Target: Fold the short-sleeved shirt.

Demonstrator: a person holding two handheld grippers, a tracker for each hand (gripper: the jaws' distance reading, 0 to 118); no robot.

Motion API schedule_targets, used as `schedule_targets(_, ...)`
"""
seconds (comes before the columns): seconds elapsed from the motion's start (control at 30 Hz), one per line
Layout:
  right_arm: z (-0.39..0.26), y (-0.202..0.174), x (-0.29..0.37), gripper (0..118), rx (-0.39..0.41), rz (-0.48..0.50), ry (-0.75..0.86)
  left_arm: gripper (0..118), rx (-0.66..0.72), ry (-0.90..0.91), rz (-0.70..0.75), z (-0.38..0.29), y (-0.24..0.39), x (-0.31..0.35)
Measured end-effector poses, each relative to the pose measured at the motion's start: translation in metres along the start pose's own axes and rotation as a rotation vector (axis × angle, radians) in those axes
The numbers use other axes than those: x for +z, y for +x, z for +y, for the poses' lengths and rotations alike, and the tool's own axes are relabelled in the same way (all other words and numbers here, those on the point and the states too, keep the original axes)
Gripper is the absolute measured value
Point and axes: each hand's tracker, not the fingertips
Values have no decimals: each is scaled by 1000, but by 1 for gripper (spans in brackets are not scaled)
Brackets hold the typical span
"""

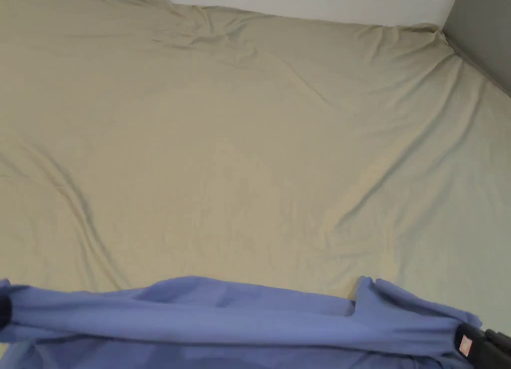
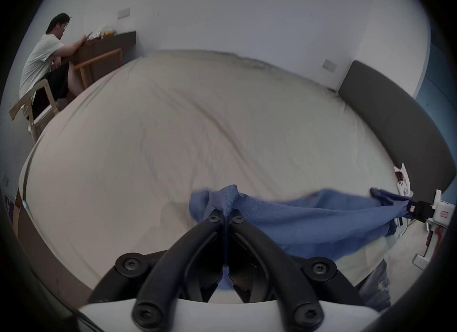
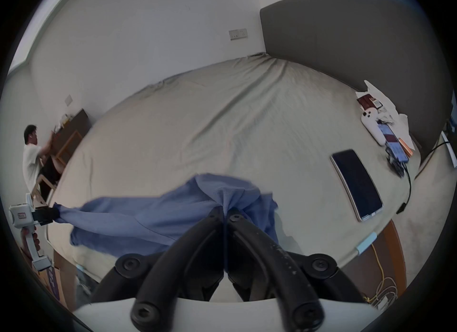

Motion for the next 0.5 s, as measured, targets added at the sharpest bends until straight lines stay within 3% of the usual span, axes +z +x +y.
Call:
schedule_targets(0.13,-22,8,-30,4,5,-56,-66,1,3,-99,46,-29,0,-28)
schedule_targets(0.23,-32,5,-48,4,53,-98,-104,1,9,-146,56,-40,0,-48)
schedule_targets(0.4,-34,10,-63,11,56,-75,-107,5,80,-130,46,-36,-6,-53)
schedule_targets(0.43,-34,13,-64,14,33,-42,-98,8,91,-126,36,-36,-8,-52)
schedule_targets(0.5,-35,23,-56,17,-59,-8,-91,26,99,-118,61,-35,-8,-44)
